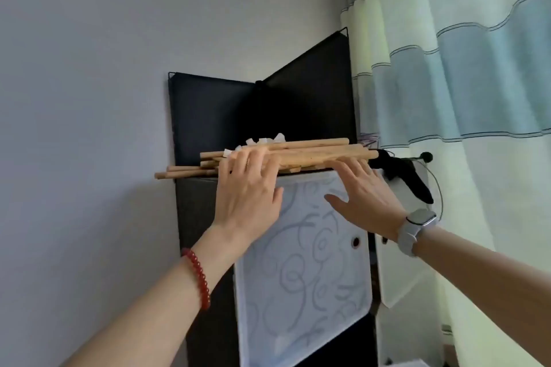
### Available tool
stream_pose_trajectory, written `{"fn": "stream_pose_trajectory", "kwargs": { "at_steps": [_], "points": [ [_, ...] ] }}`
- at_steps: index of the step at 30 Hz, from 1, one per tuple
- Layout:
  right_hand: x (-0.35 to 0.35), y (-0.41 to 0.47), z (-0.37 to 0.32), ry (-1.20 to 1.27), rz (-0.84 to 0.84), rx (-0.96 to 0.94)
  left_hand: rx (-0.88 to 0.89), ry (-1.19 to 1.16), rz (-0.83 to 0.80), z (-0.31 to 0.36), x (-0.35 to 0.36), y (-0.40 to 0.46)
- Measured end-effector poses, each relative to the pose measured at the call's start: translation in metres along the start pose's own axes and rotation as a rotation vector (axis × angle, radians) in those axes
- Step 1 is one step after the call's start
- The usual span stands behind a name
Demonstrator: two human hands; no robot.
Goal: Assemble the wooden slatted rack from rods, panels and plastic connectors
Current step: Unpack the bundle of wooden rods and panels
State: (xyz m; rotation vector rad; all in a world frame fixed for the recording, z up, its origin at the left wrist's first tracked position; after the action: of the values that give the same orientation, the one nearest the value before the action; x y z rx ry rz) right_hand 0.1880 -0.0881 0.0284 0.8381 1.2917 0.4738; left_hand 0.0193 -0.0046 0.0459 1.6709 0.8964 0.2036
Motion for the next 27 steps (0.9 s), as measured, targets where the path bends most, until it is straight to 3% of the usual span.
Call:
{"fn": "stream_pose_trajectory", "kwargs": {
  "at_steps": [3, 6, 8, 15, 22, 27],
  "points": [
    [0.002, 0.038, 0.011, -0.205, 0.021, -0.054, 0.001, 0.108, -0.120, -0.001, 0.018, 0.024],
    [0.014, 0.068, 0.022, -0.279, -0.126, -0.084, -0.023, 0.149, -0.280, -0.009, 0.041, 0.045],
    [0.018, 0.078, 0.025, -0.263, -0.121, -0.112, -0.067, 0.182, -0.319, -0.011, 0.050, 0.054],
    [0.021, 0.085, 0.036, -0.157, 0.043, -0.204, -0.080, 0.286, -0.206, 0.004, 0.062, 0.052],
    [0.023, 0.095, 0.055, -0.160, -0.170, -0.299, -0.151, 0.385, -0.268, 0.012, 0.064, 0.057],
    [0.024, 0.093, 0.060, -0.146, -0.118, -0.291, -0.165, 0.410, -0.316, 0.012, 0.064, 0.057]
  ]
}}
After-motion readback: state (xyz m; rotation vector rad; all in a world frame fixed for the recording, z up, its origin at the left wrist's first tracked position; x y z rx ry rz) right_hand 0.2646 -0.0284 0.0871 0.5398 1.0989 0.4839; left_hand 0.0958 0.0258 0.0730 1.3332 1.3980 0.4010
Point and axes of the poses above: each hand's wrist, its own y-axis towards the middle knuckle, its own x-axis out of the palm, z = x × y, the point moved 5 cm from there along y, towards the middle knuckle, and after that the axes turned 5 degrees about -z, right-handed, at the moved point
